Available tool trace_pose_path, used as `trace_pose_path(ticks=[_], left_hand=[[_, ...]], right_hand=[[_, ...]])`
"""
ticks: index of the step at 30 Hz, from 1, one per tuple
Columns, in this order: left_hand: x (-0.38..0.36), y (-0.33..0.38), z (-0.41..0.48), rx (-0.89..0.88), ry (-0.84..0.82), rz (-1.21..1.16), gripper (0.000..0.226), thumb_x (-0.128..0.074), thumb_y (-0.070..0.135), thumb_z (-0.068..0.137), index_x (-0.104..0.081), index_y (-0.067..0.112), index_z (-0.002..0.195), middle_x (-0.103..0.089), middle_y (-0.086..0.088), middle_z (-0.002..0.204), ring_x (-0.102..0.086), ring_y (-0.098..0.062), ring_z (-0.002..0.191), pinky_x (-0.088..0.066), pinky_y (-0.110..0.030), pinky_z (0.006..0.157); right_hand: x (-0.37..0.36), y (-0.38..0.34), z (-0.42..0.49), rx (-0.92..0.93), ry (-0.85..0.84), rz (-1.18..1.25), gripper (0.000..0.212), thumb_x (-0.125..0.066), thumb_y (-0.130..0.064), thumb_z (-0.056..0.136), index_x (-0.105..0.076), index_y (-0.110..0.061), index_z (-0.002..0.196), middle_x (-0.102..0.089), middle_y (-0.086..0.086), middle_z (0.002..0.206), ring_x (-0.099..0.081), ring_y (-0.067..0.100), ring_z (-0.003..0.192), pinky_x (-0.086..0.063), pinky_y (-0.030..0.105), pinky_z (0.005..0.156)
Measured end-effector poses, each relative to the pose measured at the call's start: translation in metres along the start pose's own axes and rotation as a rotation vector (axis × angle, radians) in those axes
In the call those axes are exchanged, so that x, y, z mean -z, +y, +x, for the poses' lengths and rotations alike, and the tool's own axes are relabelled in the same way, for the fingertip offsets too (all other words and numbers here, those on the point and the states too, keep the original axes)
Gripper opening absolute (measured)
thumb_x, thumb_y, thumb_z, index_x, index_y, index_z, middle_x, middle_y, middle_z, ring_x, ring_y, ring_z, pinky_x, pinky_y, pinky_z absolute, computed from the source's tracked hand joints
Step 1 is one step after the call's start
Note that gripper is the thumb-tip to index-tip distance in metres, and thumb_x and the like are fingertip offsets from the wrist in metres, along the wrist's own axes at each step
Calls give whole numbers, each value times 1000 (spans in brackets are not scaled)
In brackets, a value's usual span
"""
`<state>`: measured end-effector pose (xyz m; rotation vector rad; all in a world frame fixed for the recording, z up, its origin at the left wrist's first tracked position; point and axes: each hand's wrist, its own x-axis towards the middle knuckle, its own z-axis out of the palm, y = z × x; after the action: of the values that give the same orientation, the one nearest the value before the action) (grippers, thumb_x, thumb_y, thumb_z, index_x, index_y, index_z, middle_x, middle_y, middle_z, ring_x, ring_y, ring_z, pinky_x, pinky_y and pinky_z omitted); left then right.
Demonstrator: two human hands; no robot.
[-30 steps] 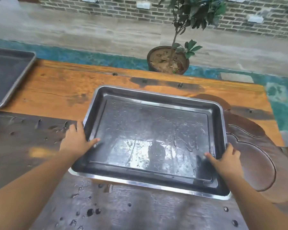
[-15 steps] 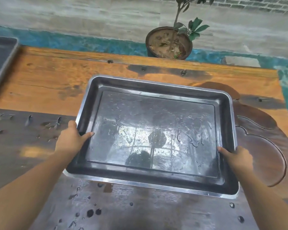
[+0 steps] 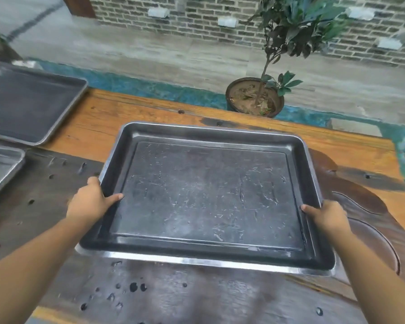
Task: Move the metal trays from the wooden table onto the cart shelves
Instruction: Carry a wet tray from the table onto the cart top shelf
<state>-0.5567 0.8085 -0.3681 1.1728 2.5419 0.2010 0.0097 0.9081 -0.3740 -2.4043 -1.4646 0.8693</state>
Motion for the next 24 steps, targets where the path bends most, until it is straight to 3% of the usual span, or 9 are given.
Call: trace_pose_path(ticks=[5,11,16,20,22,24], left_hand=[[47,-47,-40,109,93,-57,64,-77,57,75,-37,9,90,-59,-15,82,-56,-37,80,-49,-46,65],[93,-135,-90,267,209,-104,63,-81,55,72,-38,12,86,-56,-9,79,-54,-35,76,-44,-43,61],[121,-218,-137,398,279,-188,63,-83,48,73,-42,5,94,-54,-12,82,-58,-43,89,-45,-45,65],[142,-287,-170,514,338,-235,60,-83,47,73,-42,5,88,-55,-15,84,-55,-41,86,-41,-43,63],[153,-324,-185,559,363,-261,60,-84,46,73,-42,6,87,-54,-15,83,-52,-38,80,-39,-42,61],[164,-366,-202,607,383,-282,60,-84,47,73,-42,6,87,-54,-14,81,-50,-36,78,-38,-41,60]], right_hand=[[5,-70,2,168,-54,26,28,-78,-30,82,-71,-4,89,-68,13,74,-62,25,64,-43,31,60],[-24,-168,-31,390,-93,-29,31,-80,-28,79,-71,-3,93,-71,21,90,-66,35,85,-46,37,72],[-59,-245,-91,564,-188,-83,30,-81,-21,80,-71,4,94,-68,17,78,-59,29,68,-38,34,59],[-94,-304,-156,681,-209,-159,42,-82,-27,78,-66,5,100,-68,23,88,-63,37,81,-50,42,70],[-115,-329,-194,764,-168,-181,45,-84,-33,75,-64,-1,100,-58,11,77,-53,30,68,-41,35,56],[-140,-355,-232,844,-104,-227,45,-85,-39,72,-63,-3,86,-46,2,62,-41,20,53,-26,29,46]])
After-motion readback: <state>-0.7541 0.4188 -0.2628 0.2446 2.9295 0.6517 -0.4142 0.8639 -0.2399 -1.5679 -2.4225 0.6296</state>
